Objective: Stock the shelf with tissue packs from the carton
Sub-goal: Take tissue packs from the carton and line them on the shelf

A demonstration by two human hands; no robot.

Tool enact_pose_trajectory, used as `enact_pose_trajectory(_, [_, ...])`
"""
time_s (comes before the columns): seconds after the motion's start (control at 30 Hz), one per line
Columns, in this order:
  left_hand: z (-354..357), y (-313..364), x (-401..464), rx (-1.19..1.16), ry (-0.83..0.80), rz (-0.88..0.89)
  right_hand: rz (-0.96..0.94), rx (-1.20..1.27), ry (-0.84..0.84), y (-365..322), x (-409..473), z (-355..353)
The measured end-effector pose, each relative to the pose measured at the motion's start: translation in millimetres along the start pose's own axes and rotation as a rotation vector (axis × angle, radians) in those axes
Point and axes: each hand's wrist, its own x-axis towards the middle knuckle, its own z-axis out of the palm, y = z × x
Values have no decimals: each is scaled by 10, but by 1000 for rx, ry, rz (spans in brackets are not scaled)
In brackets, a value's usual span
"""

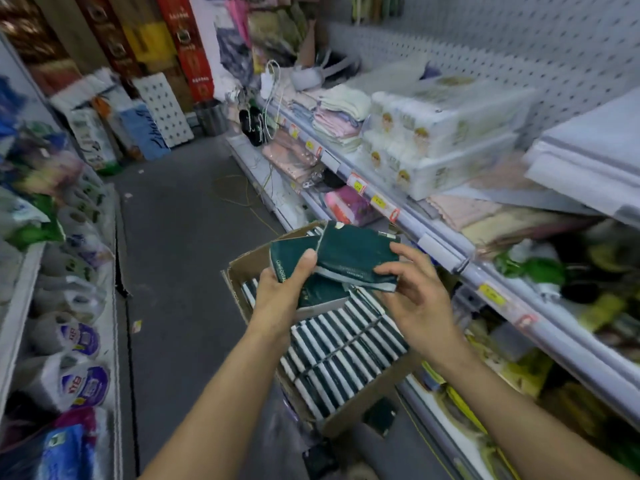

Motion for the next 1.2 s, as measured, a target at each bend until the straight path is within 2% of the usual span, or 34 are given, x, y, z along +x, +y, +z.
enact_pose_trajectory(0.17, [378,171,-633,-20,-94,4,-14,-20,86,-615,-502,-606])
enact_pose_trajectory(0.27, [644,226,-927,-4,-142,43,93,25,164,-1003,-772,-947])
enact_pose_trajectory(0.37, [926,229,-1213,-8,-210,70,262,247,368,-1316,-948,-1245])
enact_pose_trajectory(0.47, [1289,194,-1548,-21,-294,88,446,370,565,-1433,-1097,-1619])
enact_pose_trajectory(0.57, [1689,166,-1869,-38,-353,100,575,664,660,-1544,-1311,-1979])
enact_pose_trajectory(0.63, [1973,148,-2099,-44,-402,119,614,758,675,-1668,-1484,-2204])
enact_pose_trajectory(0.77, [2537,26,-2597,-58,-502,145,604,793,777,-1912,-1882,-2741])
enact_pose_trajectory(1.0, [3613,-465,-3745,-58,-696,74,435,624,1011,-2226,-2883,-4062])
enact_pose_trajectory(1.2, [4488,-853,-4736,-2,-781,37,412,554,1174,-2414,-3776,-5121])
